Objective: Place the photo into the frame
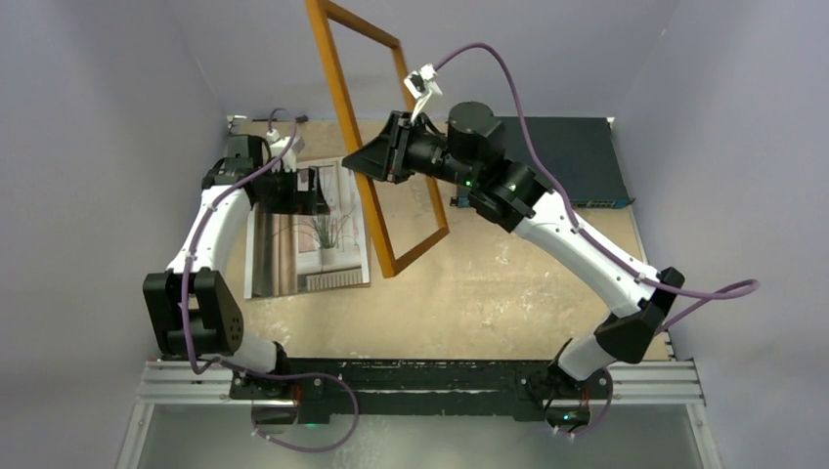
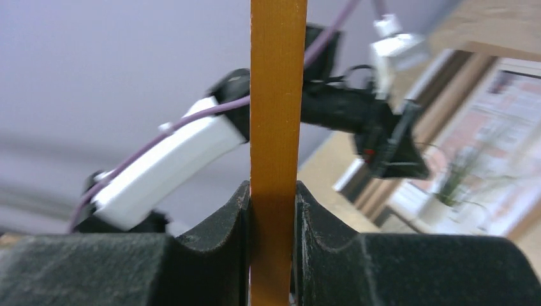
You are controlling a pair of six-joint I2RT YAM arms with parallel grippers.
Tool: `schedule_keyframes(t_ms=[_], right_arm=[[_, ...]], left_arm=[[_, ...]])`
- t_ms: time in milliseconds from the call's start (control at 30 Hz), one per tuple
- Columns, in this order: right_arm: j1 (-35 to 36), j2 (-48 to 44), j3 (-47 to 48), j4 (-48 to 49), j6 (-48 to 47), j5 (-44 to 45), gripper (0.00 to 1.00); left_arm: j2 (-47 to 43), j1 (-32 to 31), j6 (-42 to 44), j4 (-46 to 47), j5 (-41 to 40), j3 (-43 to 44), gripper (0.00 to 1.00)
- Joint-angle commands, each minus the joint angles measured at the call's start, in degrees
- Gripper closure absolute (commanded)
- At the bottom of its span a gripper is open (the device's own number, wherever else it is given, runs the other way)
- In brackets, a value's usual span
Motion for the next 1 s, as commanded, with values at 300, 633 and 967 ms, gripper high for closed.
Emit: schedule_keyframes(t_ms=[300, 633, 967], right_arm=[[-2.5, -5.5, -13.1, 42.3, 26.1, -30.8, 1.0], [-2.5, -3.7, -19.7, 62.9, 40.4, -30.0, 1.0], [-2.8, -3.4, -24.9, 66.0, 41.4, -28.6, 1.0]], left_arm=[[-0.6, 0.2, -14.2, 19.8, 32.4, -3.0, 0.0], [-5.4, 0.2, -22.9, 35.8, 29.3, -12.7, 0.0], [-5.1, 0.1, -21.7, 35.7, 29.3, -14.1, 0.65]])
